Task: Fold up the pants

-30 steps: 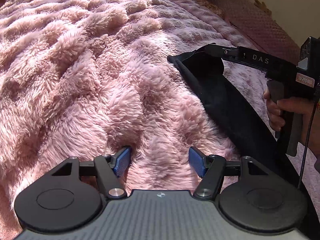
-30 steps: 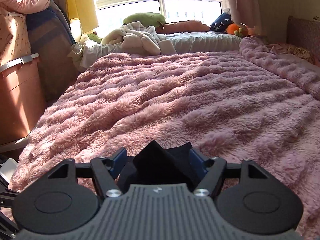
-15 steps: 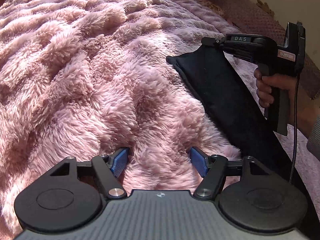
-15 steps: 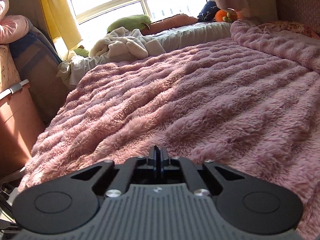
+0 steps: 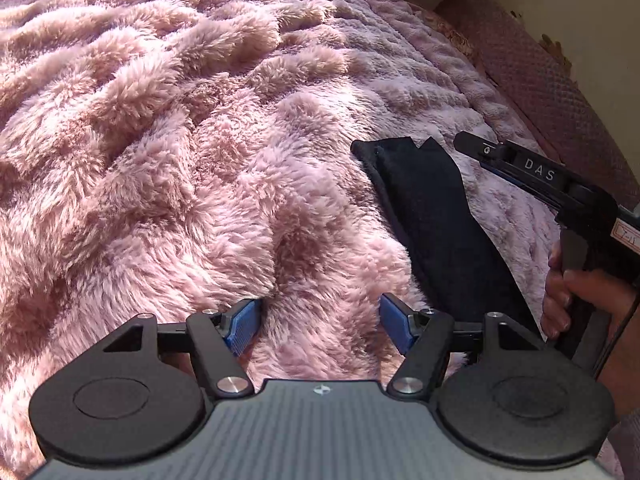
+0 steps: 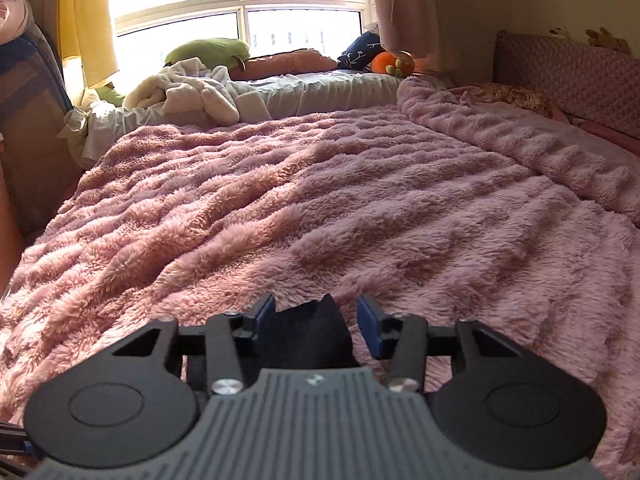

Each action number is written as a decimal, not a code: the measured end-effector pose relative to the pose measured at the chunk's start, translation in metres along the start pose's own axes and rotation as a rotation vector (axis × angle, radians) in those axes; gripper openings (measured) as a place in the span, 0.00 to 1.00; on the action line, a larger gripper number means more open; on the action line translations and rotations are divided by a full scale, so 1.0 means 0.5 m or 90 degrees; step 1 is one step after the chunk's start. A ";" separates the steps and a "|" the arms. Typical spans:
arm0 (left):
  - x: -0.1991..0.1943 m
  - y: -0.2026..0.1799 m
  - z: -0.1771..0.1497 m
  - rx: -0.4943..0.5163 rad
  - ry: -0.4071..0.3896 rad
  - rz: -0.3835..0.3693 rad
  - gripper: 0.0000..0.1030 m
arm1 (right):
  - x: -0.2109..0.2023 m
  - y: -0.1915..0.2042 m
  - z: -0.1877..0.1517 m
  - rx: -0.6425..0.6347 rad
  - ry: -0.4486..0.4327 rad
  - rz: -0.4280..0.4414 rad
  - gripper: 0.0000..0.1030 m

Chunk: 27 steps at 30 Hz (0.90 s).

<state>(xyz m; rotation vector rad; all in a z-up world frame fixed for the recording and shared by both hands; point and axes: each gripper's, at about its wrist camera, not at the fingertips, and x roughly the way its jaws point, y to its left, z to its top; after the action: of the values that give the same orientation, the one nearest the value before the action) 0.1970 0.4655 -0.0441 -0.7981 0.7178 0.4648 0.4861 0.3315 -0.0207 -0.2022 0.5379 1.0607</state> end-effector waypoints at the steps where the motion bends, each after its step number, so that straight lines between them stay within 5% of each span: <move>1: 0.002 0.005 0.013 -0.013 0.000 -0.004 0.73 | -0.002 0.021 -0.006 -0.011 0.009 0.010 0.42; 11: 0.049 0.075 0.084 -0.112 0.004 -0.023 0.69 | 0.085 0.142 -0.052 -0.079 0.098 -0.018 0.43; 12: 0.050 0.074 0.084 -0.107 0.004 -0.025 0.69 | 0.092 0.143 -0.051 -0.076 0.099 -0.019 0.37; 13: 0.049 0.072 0.083 -0.095 0.003 -0.024 0.69 | 0.096 0.139 -0.049 -0.067 0.096 -0.017 0.14; 14: 0.049 0.069 0.081 -0.079 0.003 -0.022 0.69 | 0.096 0.134 -0.046 -0.049 0.091 -0.012 0.06; 23: 0.048 0.073 0.076 -0.051 0.001 -0.032 0.69 | 0.075 0.112 -0.040 0.104 0.031 0.003 0.01; 27: 0.036 0.082 0.078 -0.067 -0.004 -0.036 0.69 | 0.073 0.158 -0.026 0.066 0.015 0.038 0.00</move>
<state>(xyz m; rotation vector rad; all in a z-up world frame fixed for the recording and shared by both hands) 0.1991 0.5228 -0.0578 -0.9124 0.6674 0.4573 0.4267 0.3925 -0.0428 -0.1080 0.6216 1.0863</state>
